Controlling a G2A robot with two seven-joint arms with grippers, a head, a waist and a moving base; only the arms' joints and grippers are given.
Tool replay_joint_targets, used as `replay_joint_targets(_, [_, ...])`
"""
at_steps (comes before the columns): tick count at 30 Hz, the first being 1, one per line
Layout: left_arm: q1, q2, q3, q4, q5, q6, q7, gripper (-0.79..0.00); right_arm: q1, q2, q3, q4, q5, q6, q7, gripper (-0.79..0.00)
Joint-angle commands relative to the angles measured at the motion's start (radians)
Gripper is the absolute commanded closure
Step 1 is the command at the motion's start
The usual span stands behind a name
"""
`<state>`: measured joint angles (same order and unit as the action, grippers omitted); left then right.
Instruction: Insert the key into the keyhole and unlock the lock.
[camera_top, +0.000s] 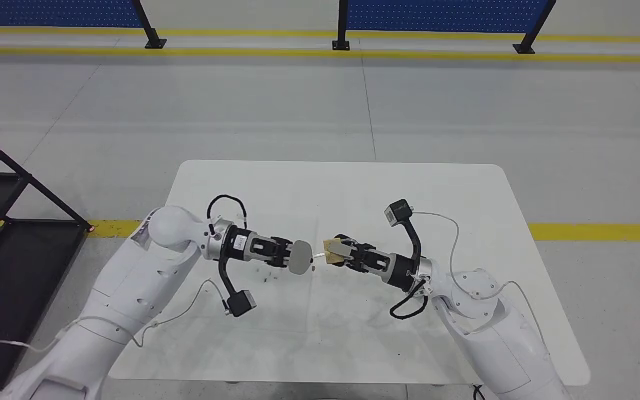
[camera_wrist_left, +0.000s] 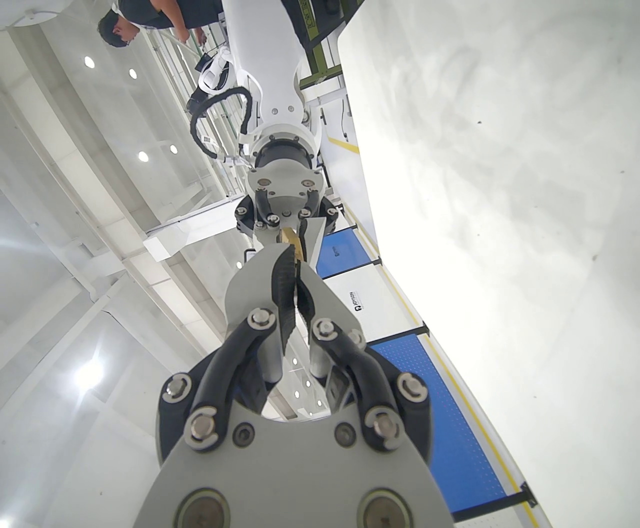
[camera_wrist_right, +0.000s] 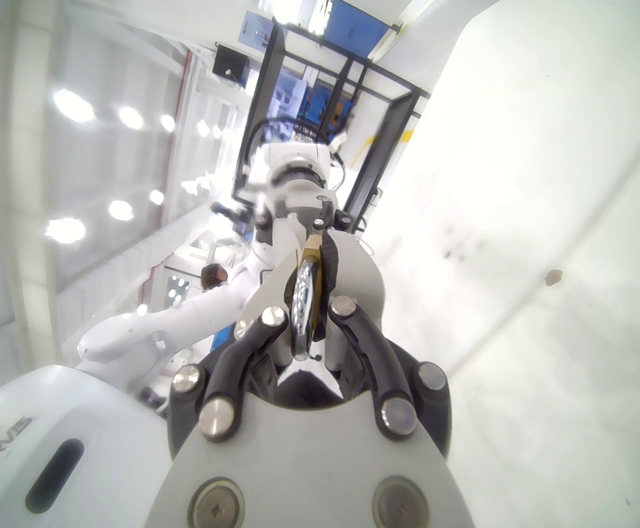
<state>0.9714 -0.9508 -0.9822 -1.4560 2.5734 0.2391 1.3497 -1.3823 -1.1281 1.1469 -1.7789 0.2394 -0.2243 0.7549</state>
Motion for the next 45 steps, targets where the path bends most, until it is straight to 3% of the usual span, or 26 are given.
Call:
replay_joint_targets(1, [-0.001,0.0,0.002,0.001,0.0,0.002,-0.001,0.0,0.0,0.0,0.0,0.0,0.0,0.0,0.0,0.0])
replay_joint_targets(45, [-0.055,-0.027,0.077,0.065,-0.038,0.046,-0.023,0.0,0.0,0.0,0.0,0.0,0.0,0.0,0.0,0.0])
